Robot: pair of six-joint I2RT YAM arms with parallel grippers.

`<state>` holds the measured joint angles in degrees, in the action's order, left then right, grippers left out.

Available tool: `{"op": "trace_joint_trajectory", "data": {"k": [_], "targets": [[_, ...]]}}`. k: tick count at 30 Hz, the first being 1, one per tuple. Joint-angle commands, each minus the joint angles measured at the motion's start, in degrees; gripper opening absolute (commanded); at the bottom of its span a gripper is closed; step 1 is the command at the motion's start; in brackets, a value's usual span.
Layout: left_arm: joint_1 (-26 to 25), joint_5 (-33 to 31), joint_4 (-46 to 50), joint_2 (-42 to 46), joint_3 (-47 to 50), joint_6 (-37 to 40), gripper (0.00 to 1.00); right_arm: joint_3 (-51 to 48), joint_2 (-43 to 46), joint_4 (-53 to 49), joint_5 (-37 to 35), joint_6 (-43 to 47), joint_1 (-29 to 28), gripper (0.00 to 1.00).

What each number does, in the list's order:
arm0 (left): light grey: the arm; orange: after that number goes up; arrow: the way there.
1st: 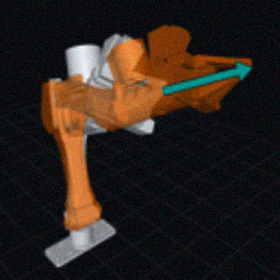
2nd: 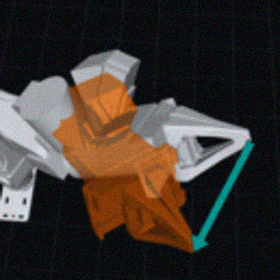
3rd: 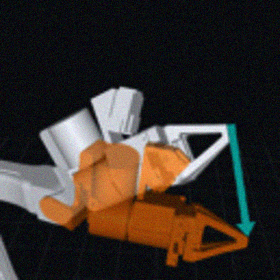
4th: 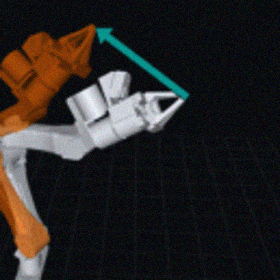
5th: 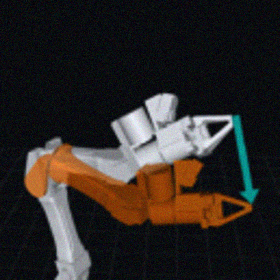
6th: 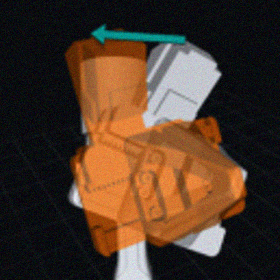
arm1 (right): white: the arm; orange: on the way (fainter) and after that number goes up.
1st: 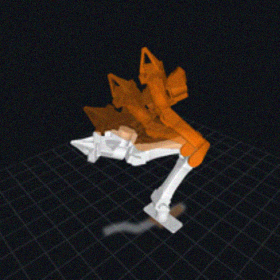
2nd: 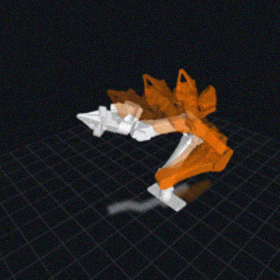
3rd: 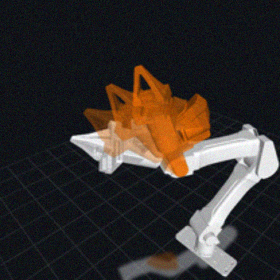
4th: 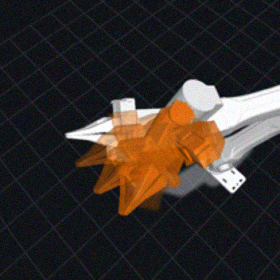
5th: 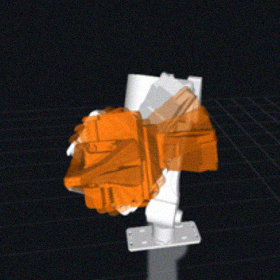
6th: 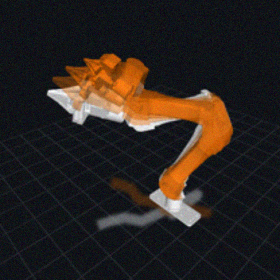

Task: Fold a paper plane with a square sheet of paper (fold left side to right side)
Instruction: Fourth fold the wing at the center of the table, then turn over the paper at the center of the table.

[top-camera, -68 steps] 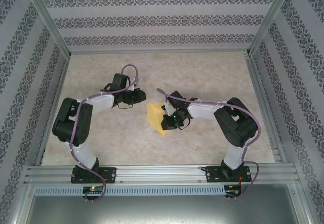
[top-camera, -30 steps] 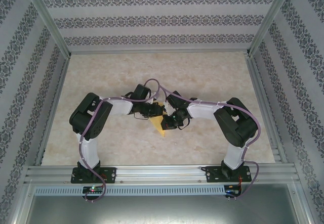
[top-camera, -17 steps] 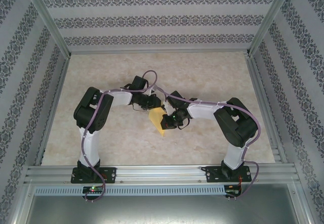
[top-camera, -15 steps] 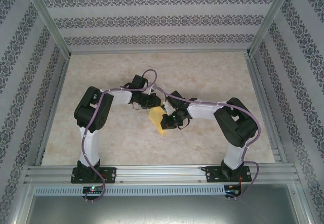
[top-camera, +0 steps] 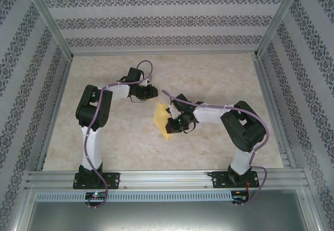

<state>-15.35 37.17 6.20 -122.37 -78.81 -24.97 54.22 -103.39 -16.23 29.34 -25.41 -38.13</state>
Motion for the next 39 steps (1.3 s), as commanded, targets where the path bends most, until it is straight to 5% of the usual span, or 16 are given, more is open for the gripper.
{"op": "trace_joint_trajectory", "data": {"k": [1,14,21,39], "targets": [[0.66,-1.34,0.86,6.22,1.68,1.87,0.27,-3.61,-0.66,-5.15,-1.93,-0.71,-0.69,0.0],[-1.67,-2.53,-8.86,32.57,28.52,-9.98,0.41,-8.82,19.7,9.36,-1.93,-1.74,11.56,0.53],[-6.35,-1.69,-14.52,31.04,33.14,-15.5,0.41,-11.02,21.66,15.12,0.86,-4.69,14.99,0.58],[-11.4,-0.31,-18.33,14.27,23.39,-17.46,0.4,-16.17,25.59,16.23,0.89,-6.17,16.67,0.58]]}}
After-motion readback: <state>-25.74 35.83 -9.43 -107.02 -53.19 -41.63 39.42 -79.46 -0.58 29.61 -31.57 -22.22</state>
